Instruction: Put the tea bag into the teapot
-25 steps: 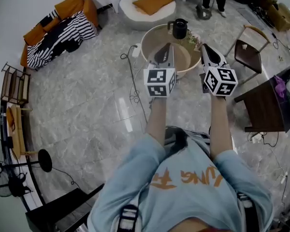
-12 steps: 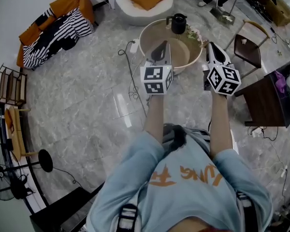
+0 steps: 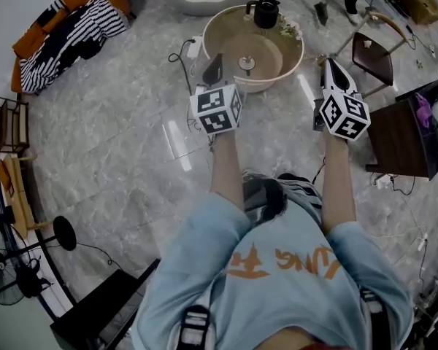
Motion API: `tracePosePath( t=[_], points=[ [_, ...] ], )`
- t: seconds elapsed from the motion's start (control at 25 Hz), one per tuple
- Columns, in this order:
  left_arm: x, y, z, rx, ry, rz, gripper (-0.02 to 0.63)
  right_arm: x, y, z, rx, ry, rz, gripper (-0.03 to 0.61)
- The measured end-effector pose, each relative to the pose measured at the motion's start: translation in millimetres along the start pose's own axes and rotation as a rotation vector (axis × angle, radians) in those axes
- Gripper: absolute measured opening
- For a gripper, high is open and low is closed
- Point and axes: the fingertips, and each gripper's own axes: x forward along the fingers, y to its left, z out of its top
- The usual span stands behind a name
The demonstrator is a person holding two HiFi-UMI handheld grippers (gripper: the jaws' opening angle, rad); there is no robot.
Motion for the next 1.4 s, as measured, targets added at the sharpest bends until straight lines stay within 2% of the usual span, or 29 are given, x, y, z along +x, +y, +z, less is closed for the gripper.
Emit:
tracePosePath(
  t=[0.12, 0.44, 0.76, 0.92, 1.12, 1.32, 1.4],
  points=[
    [0.5, 1.2, -1.5, -0.011, -0.005, -0.005, 0.025, 3.1, 1.9, -1.5, -0.002, 0.005, -0.004, 0.012],
    [3.5, -19.1, 15.0, 0.017, -0.026, -0.081, 0.025, 2.1, 15.1, 9.2, 0.005, -0.017, 0.02, 0.012],
    [19.1, -49.5, 15.0, 0.029, -0.02, -0.151, 0.025, -3.2, -7.1, 13.9, 0.015, -0.031, -0.011, 0.012],
    [29.2, -62.6, 17.0, 0.06, -0.025, -0.188, 0.025, 7.3, -22.4, 16.6, 0.046, -0.05, -0.023, 0.014],
    [44.7, -46.1, 24.0, 0.089, -0.033, -0.163, 0.025, 45.4, -7.7, 18.2, 0.055, -0.058, 0.025, 0.012],
    [70.7, -32.5, 21.8, 0.207, -0.017, -0.116, 0.025, 87.2, -5.1, 9.4, 0.057, -0.047, 0.05, 0.012],
    [85.8, -32.1, 21.9, 0.206, -0.02, -0.115, 0.025, 105.3, -13.1, 5.4, 0.075, -0.041, 0.046, 0.012]
  ],
)
